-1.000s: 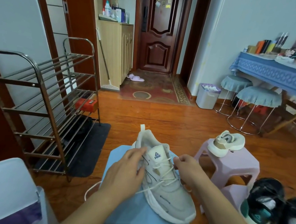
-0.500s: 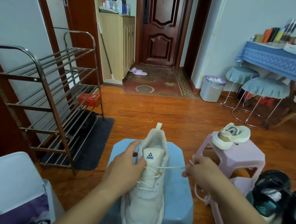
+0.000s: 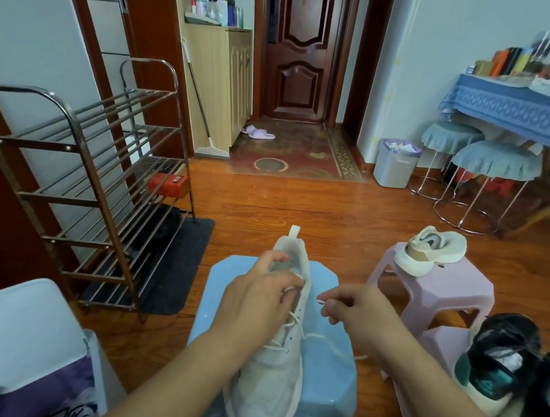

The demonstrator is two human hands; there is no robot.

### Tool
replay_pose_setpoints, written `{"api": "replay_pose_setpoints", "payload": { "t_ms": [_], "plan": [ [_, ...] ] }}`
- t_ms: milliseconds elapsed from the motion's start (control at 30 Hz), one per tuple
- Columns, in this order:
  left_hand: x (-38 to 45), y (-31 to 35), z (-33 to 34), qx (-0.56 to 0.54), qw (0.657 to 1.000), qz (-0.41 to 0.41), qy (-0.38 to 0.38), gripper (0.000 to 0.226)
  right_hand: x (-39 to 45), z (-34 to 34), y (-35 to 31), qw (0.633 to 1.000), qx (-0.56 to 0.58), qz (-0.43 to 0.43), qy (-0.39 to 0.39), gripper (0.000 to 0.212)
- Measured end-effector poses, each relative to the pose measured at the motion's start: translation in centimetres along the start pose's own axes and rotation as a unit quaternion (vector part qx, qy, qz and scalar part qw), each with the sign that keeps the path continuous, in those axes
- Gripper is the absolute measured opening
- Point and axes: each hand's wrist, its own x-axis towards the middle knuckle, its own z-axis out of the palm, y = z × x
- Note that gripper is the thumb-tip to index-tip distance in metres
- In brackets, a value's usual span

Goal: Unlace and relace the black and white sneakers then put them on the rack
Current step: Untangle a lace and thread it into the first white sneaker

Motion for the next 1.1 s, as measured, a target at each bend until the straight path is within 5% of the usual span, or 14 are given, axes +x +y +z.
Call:
{"api": "replay_pose_setpoints", "payload": {
  "t_ms": [133,533,1100],
  "plan": [
    [0.1,0.6,0.2,-0.014,0.999,0.008,-0.029,0.016,0.0,1.6,-0.1,0.998,0.063,-0.009,0.03,0.018],
    [0.2,0.1,-0.2,-0.072,0.997,-0.016,-0.037,0.017,-0.5,3.1,-1.1,0.995,-0.024,-0.018,0.094,0.024],
    [0.9,0.1,-0.9,-0.16,0.981,-0.064,-0.088,0.016,-0.4,3.2,-0.9,0.996,0.017,-0.008,0.086,0.018]
  ]
}}
